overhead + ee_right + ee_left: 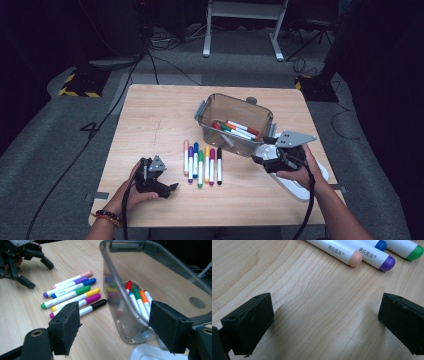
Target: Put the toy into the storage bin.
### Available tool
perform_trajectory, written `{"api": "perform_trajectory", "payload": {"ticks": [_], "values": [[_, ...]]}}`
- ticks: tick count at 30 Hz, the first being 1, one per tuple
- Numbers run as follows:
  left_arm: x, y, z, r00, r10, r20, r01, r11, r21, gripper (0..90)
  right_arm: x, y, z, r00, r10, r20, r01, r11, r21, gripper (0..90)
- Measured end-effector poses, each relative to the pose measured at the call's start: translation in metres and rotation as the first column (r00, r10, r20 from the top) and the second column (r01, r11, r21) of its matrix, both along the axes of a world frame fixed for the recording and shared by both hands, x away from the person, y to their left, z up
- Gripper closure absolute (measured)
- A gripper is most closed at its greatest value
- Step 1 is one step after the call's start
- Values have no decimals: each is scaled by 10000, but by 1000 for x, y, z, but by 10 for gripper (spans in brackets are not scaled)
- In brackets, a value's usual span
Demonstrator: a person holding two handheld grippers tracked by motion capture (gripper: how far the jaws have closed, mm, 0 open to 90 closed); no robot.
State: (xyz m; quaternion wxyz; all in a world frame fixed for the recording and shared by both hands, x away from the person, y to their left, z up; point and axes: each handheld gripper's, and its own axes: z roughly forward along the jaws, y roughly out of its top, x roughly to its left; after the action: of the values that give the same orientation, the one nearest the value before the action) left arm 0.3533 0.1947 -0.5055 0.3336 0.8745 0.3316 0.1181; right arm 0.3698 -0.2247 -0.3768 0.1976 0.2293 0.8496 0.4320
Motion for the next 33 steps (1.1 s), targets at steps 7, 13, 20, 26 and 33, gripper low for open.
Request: {"api": "perform_trajectory", "payload": {"ticks": [7,13,20,26,33], "values": [[0,0,0,10000,6,-3,-6,10000,-4,5,-11,15,-25,9993,183,-317,-176,9996,219,259],[0,0,0,10000,-2,2,2,10000,2,5,-10,38,-47,9967,432,-685,-440,9990,-104,265],[0,0,0,10000,0,2,0,10000,1,5,4,68,-69,9939,562,-944,-607,9971,-452,271],[0,0,0,10000,1,1,-1,10000,-1,5,18,85,-84,9906,557,-1248,-618,9971,-451,278],[0,0,0,10000,0,4,0,10000,1,5,35,103,-101,9892,222,-1449,-347,9958,-845,304]]}}
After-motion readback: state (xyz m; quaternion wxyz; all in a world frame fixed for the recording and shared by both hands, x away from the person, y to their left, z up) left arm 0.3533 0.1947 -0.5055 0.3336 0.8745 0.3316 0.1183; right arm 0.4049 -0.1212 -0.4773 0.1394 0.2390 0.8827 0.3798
